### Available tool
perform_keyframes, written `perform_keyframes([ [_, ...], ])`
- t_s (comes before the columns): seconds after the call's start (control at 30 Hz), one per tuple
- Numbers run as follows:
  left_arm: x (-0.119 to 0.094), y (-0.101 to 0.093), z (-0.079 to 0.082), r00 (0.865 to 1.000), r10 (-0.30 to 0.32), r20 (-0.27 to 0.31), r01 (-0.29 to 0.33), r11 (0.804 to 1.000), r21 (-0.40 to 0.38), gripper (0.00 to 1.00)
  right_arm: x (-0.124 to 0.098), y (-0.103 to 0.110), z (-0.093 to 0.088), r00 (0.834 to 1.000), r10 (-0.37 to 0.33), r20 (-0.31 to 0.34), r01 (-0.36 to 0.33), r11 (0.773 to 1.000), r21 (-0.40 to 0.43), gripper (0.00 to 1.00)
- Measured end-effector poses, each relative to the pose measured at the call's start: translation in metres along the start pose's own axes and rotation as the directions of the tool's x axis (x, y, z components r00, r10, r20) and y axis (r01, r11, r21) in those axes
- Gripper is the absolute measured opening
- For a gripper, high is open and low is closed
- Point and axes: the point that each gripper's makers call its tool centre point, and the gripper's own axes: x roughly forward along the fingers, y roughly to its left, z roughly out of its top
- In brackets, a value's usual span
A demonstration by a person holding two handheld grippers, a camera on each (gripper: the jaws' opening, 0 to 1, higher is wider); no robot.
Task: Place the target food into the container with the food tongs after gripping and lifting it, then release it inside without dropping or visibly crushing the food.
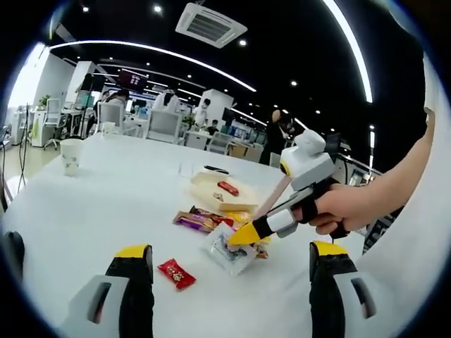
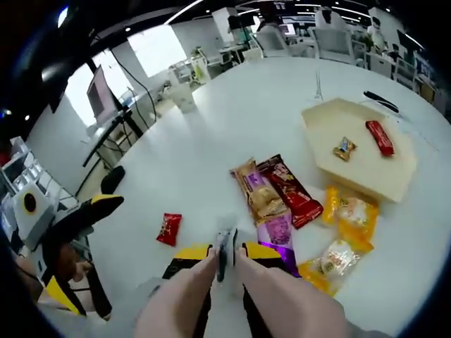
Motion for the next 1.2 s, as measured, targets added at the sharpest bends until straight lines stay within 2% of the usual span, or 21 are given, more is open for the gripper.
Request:
perform_keyframes([
  [0.17, 0.0, -0.001, 0.002, 1.0, 0.001, 0.01, -0.001, 1.0, 0.003, 0.92, -0.005, -0.005, 0.003, 1.0, -0.014, 0.009, 0.014, 1.0, -0.004, 0.15],
  [0.43, -0.001, -0.008, -0.004, 0.999, 0.015, 0.03, -0.015, 1.0, -0.025, 0.91, -0.014, -0.012, 0.0, 1.0, -0.013, 0.022, 0.013, 1.0, 0.025, 0.15],
  [0.63, -0.004, -0.01, -0.005, 0.999, 0.017, 0.038, -0.016, 0.999, -0.028, 0.91, -0.019, -0.015, -0.011, 1.0, -0.01, 0.016, 0.009, 0.999, 0.04, 0.15],
  [0.73, -0.005, -0.008, -0.008, 0.999, 0.022, 0.025, -0.022, 0.999, -0.026, 0.92, -0.02, -0.015, -0.012, 1.0, -0.007, 0.023, 0.006, 0.999, 0.039, 0.15],
  [0.87, -0.004, -0.008, -0.001, 0.999, 0.02, 0.028, -0.02, 1.0, -0.016, 0.93, -0.025, -0.017, -0.01, 0.999, -0.013, 0.036, 0.012, 0.999, 0.032, 0.15],
  [1.0, -0.005, -0.01, 0.007, 1.0, 0.012, 0.019, -0.012, 0.999, 0.03, 0.93, -0.03, -0.017, -0.006, 0.999, -0.018, 0.048, 0.019, 1.0, -0.01, 0.15],
  [1.1, -0.006, -0.01, 0.004, 1.0, 0.009, 0.0, -0.009, 0.999, 0.038, 0.93, -0.031, -0.018, -0.008, 0.999, -0.014, 0.05, 0.014, 1.0, -0.001, 0.15],
  [1.2, -0.006, -0.01, 0.006, 1.0, 0.01, 0.006, -0.01, 0.999, 0.04, 0.93, -0.033, -0.018, -0.009, 0.998, -0.013, 0.056, 0.013, 1.0, 0.005, 0.15],
])
